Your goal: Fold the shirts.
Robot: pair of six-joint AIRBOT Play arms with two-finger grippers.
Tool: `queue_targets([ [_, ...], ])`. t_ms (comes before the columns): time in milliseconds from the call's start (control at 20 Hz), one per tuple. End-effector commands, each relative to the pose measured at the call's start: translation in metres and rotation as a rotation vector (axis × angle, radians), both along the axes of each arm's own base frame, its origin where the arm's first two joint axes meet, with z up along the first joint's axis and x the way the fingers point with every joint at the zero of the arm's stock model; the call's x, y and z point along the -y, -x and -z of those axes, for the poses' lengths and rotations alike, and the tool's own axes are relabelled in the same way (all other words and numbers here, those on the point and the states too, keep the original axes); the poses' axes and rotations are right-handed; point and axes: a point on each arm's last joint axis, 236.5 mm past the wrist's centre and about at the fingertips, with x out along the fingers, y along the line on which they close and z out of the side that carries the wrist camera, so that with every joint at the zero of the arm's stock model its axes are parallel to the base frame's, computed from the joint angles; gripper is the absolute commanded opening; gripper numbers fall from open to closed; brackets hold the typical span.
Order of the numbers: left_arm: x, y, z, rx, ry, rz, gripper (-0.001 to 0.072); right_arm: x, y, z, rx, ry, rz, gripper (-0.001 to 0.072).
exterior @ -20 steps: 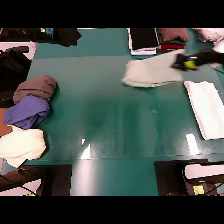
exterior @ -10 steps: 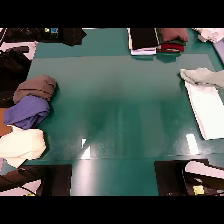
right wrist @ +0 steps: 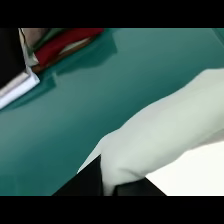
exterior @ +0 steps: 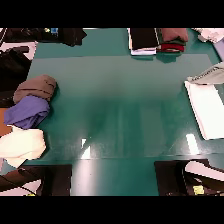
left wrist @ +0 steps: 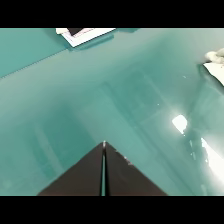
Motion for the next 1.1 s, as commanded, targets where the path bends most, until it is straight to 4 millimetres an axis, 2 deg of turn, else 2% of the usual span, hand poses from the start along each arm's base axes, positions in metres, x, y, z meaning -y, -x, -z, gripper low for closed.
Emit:
queue_targets([
  [0,0.0,0.0,0.001,0.014,-0.018,0.008,0.0024,-0.002,0.028,0.011,-0.126,0.03,-0.024,0.0014],
  [100,0.0,0.0,0.001,0.014,-0.019,0.008,0.0024,0.009,0.053,0.03,-0.218,0.094,0.02,0.0014],
  [200,0.0,0.0,0.001,0.018,-0.023,0.011,0.0024,0.016,0.085,0.057,-0.337,0.144,0.059,0.0015],
  [350,0.0,0.0,0.001,0.017,-0.023,0.011,0.0024,0.013,0.125,0.102,-0.452,0.09,0.094,0.0018],
  [400,0.0,-0.001,0.0,0.02,-0.022,0.01,0.0024,0.012,0.137,0.115,-0.481,0.059,0.109,0.0054],
  [500,0.0,-0.002,-0.002,0.028,-0.016,0.008,0.0024,0.012,0.164,0.138,-0.534,-0.008,0.15,0.0315],
  [550,0.0,-0.002,-0.002,0.029,-0.016,0.007,0.0024,0.014,0.176,0.146,-0.551,-0.037,0.177,0.0504],
  [600,0.0,-0.002,-0.002,0.029,-0.015,0.007,0.0024,0.017,0.185,0.15,-0.56,-0.058,0.203,0.0621],
  [650,0.0,-0.002,-0.002,0.029,-0.015,0.007,0.0024,0.019,0.192,0.149,-0.558,-0.076,0.225,0.0626],
  [700,0.0,-0.002,-0.002,0.028,-0.016,0.008,0.0024,0.021,0.194,0.143,-0.544,-0.071,0.239,0.0625],
  [750,0.0,-0.002,-0.002,0.029,-0.015,0.007,0.0024,0.018,0.183,0.13,-0.483,-0.069,0.233,0.0625],
  [850,0.001,-0.001,-0.003,0.027,-0.011,0.009,0.0025,0.0,0.145,0.095,-0.319,-0.054,0.181,0.0624],
  [950,0.001,-0.002,-0.003,0.029,-0.01,0.008,0.0025,-0.042,0.105,0.059,-0.186,-0.042,0.054,0.0624],
  [1050,0.001,-0.003,-0.005,0.036,-0.006,0.006,0.0025,-0.098,0.076,0.039,-0.122,-0.019,-0.114,0.0624],
])
